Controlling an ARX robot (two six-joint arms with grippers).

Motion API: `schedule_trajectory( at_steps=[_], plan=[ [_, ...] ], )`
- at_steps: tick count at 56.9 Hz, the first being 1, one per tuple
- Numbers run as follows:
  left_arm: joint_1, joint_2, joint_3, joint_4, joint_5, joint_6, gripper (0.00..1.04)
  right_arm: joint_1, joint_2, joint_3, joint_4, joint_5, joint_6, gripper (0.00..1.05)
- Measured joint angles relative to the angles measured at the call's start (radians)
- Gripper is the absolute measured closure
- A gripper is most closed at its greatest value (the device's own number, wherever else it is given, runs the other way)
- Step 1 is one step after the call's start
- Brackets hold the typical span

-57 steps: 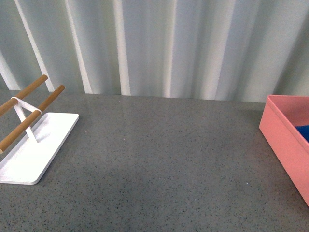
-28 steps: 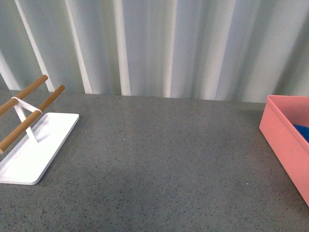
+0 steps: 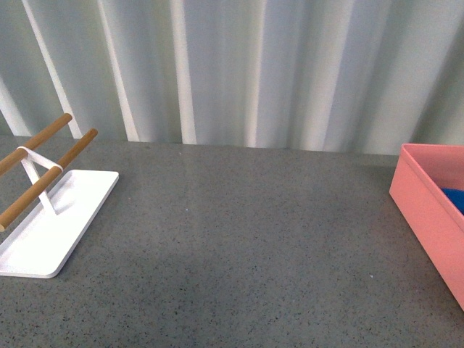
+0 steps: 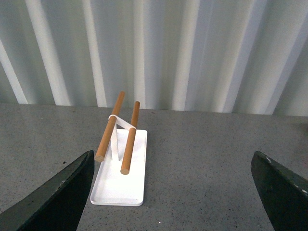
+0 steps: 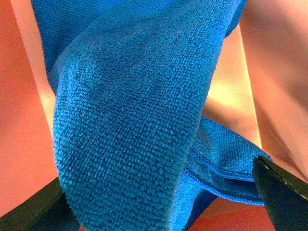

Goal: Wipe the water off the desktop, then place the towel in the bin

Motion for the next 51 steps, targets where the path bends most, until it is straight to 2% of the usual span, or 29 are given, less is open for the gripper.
schedule_trajectory(
  at_steps=[16,25,39,45,51],
  plan=[
    [0.0,0.0,0.0,0.0,0.0,0.0,0.07,0.038,-0.17,0.026,-0.021,-0.175,0.021,0.07],
    [0.0,0.0,0.0,0.0,0.0,0.0,0.07,0.092,-0.386,-0.03,0.063,-0.194,0.007,0.07],
    [0.0,0.0,0.0,0.0,0.0,0.0,0.07,0.203,-0.747,-0.278,0.184,-0.108,-0.051,0.07],
    [0.0,0.0,0.0,0.0,0.0,0.0,0.07,0.29,-0.911,-0.405,0.184,-0.081,-0.071,0.07],
    [0.0,0.0,0.0,0.0,0.0,0.0,0.07,0.419,-1.098,-0.554,0.175,0.041,-0.118,0.07]
  ],
)
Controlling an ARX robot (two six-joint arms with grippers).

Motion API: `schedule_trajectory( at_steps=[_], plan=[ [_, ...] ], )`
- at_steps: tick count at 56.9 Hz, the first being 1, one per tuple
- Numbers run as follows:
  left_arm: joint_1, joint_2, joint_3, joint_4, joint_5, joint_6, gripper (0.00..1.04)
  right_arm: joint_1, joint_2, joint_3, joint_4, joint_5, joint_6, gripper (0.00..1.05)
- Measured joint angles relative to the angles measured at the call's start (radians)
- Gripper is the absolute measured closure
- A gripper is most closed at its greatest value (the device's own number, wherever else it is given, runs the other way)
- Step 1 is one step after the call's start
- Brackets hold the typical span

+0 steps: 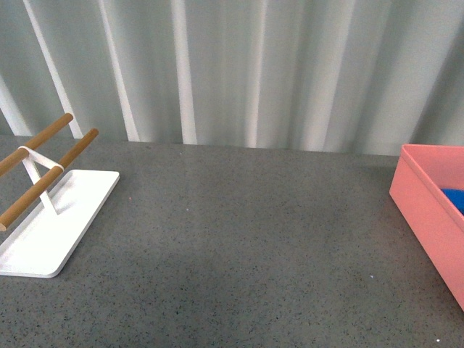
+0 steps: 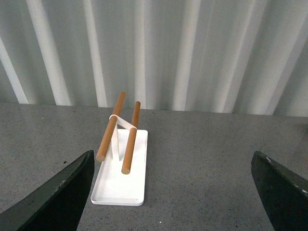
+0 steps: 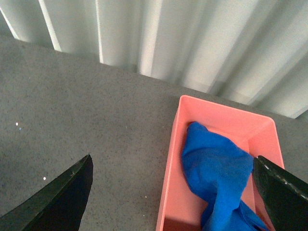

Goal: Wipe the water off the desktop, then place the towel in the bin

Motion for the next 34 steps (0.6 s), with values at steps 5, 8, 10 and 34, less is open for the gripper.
schedule_trajectory(
  at_steps=[5,8,10,34],
  plan=[
    [0.0,0.0,0.0,0.0,0.0,0.0,0.07,0.062,-0.076,-0.07,-0.01,0.064,-0.014,0.07],
    [0.0,0.0,0.0,0.0,0.0,0.0,0.07,0.094,-0.107,-0.103,-0.023,0.083,-0.024,0.07],
    [0.0,0.0,0.0,0.0,0.0,0.0,0.07,0.121,-0.137,-0.146,0.026,0.122,0.0,0.1],
    [0.0,0.0,0.0,0.0,-0.001,0.0,0.07,0.05,-0.427,-0.565,0.529,0.085,0.211,0.88]
  ],
)
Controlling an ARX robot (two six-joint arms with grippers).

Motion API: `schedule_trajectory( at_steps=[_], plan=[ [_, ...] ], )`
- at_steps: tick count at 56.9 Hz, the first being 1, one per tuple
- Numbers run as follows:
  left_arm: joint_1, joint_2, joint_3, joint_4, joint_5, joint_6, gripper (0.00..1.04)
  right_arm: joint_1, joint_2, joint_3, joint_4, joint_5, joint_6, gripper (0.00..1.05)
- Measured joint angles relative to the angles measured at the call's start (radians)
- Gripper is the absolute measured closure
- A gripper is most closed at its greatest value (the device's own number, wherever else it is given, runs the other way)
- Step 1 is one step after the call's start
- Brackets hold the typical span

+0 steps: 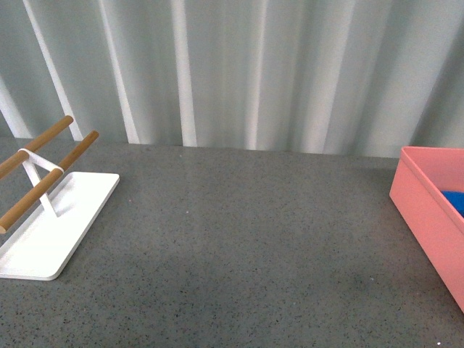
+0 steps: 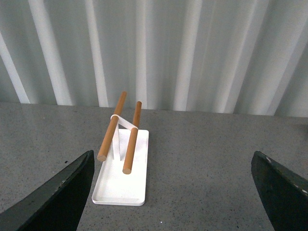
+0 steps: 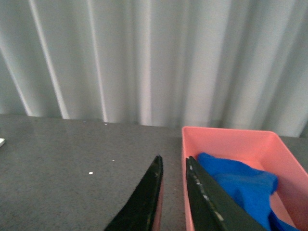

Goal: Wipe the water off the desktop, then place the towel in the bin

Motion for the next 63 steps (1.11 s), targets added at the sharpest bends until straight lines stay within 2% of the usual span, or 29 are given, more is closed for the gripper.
schedule_trajectory(
  at_steps=[5,49,51,56,63],
  plan=[
    [0.0,0.0,0.0,0.0,0.0,0.0,0.07,-0.063,-0.037,-0.022,-0.001,-0.037,0.001,1.02],
    [0.0,0.0,0.0,0.0,0.001,0.0,0.07,-0.074,-0.269,-0.138,-0.09,-0.041,0.009,1.01],
    [0.0,0.0,0.0,0.0,0.001,0.0,0.07,-0.074,-0.282,-0.138,-0.103,-0.041,0.009,1.01],
    [0.0,0.0,0.0,0.0,0.001,0.0,0.07,-0.074,-0.397,-0.138,-0.254,-0.041,0.01,1.01],
    [0.0,0.0,0.0,0.0,0.001,0.0,0.07,-0.074,-0.445,-0.138,-0.27,-0.04,0.011,1.01]
  ],
)
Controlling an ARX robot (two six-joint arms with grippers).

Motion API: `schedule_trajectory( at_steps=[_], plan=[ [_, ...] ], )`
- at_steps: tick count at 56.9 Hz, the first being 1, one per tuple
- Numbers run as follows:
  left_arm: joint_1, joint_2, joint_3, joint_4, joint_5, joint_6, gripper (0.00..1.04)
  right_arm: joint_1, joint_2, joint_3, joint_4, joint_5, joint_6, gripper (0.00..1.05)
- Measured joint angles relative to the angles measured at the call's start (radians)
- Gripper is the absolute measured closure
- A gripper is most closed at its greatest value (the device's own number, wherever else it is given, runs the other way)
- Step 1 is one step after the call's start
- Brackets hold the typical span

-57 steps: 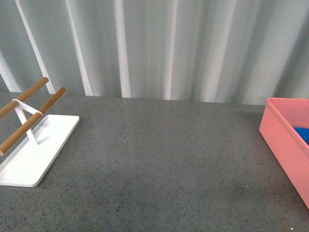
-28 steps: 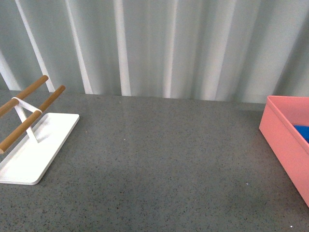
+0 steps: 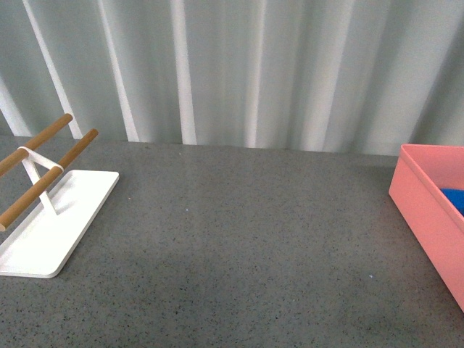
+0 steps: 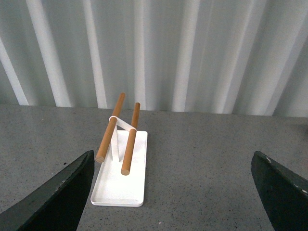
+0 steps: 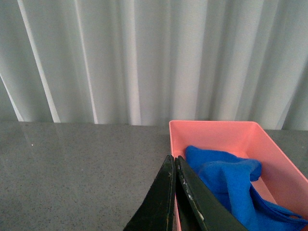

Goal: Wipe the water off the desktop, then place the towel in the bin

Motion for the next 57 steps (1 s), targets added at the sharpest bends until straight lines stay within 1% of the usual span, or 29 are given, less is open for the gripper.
schedule_trajectory(
  at_steps=[13,15,18,19,23,24,27,28,34,35,38,39,45,47,50,57],
  plan=[
    [0.0,-0.001,0.0,0.0,-0.001,0.0,0.07,0.0,0.0,0.0,-0.002,0.0,0.0,1.01],
    [0.0,-0.001,0.0,0.0,0.0,0.0,0.07,0.0,0.0,0.0,-0.002,0.0,-0.001,1.0],
    [0.0,-0.001,0.0,0.0,0.0,0.0,0.07,0.0,0.0,0.0,-0.002,0.001,0.0,0.9],
    [0.0,-0.001,0.0,0.0,0.0,0.0,0.07,0.0,0.0,0.0,-0.002,0.001,0.0,0.88],
    [0.0,-0.001,0.0,0.0,0.0,0.0,0.07,0.0,0.0,0.0,-0.002,0.0,0.0,0.74],
    [0.0,-0.001,0.0,0.0,0.0,0.0,0.07,0.0,0.0,0.0,-0.002,0.0,0.0,0.72],
    [0.0,-0.001,0.0,0.0,0.0,0.0,0.07,0.0,0.0,0.0,-0.002,0.0,0.0,0.61],
    [0.0,-0.001,0.0,0.0,0.0,0.0,0.07,0.0,0.0,0.0,-0.002,0.0,0.0,0.6],
    [0.0,-0.001,0.0,0.0,0.0,0.0,0.07,0.0,0.0,0.0,-0.002,0.0,0.0,0.4],
    [0.0,-0.001,0.0,0.0,0.0,0.0,0.07,0.0,0.0,0.0,-0.002,0.0,0.0,0.38],
    [0.0,-0.001,0.0,0.0,0.0,0.0,0.07,0.0,0.0,0.0,-0.002,0.0,0.0,0.28],
    [0.0,-0.001,0.0,0.0,0.0,0.0,0.07,0.0,0.0,0.0,-0.002,0.0,0.0,0.26],
    [0.0,-0.001,0.0,0.0,0.0,0.0,0.07,0.0,0.0,0.0,-0.002,0.0,0.0,0.07],
    [0.0,-0.001,0.0,0.0,0.0,0.0,0.07,0.0,0.0,0.0,-0.002,0.0,0.002,0.05],
    [0.0,-0.001,0.0,0.0,0.0,0.0,0.07,0.0,0.0,0.0,-0.002,0.0,0.001,0.07],
    [0.0,-0.001,0.0,0.0,0.0,0.0,0.07,0.0,0.0,0.0,-0.002,0.0,0.001,0.07]
  ],
)
